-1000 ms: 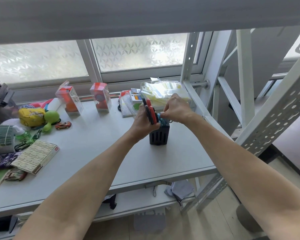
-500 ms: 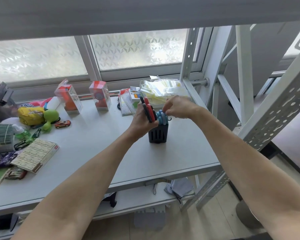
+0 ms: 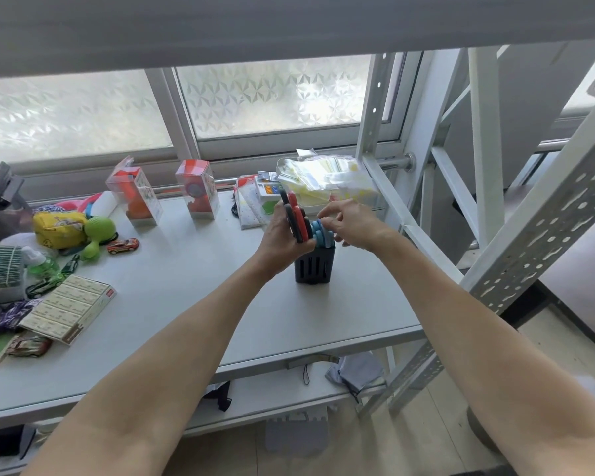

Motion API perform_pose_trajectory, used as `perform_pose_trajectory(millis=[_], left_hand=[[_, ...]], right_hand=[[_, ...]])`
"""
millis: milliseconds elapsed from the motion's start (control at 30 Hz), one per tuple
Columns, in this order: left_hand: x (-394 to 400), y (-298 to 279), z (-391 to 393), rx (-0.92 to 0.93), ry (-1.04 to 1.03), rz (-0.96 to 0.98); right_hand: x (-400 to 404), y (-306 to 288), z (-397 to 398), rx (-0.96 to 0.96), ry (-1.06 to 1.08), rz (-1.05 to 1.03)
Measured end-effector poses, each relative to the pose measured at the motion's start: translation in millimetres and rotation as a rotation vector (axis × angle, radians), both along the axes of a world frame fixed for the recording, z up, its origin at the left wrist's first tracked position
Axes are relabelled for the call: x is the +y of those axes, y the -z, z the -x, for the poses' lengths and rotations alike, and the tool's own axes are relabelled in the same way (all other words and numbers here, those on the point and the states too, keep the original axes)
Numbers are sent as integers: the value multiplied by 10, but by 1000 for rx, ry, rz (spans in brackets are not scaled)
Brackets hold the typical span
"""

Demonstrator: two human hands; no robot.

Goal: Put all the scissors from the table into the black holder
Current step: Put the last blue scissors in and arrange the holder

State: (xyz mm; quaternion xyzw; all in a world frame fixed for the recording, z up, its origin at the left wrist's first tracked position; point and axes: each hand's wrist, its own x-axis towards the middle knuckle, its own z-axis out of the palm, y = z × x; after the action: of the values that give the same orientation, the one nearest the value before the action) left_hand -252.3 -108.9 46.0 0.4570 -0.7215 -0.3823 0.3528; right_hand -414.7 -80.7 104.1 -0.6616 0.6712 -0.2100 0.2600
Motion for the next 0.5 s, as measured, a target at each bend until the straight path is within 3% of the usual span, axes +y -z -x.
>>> perform_pose_trajectory(millis=[167, 367, 500], left_hand=[[-12, -50, -93, -16, 55, -104], [-61, -137, -123, -120, 134, -184], [-39, -140, -120, -124, 175, -218]], right_hand=[[9, 86, -32, 0, 8, 13], [73, 215, 18, -175, 10, 41], [56, 330, 10, -123, 40, 119]])
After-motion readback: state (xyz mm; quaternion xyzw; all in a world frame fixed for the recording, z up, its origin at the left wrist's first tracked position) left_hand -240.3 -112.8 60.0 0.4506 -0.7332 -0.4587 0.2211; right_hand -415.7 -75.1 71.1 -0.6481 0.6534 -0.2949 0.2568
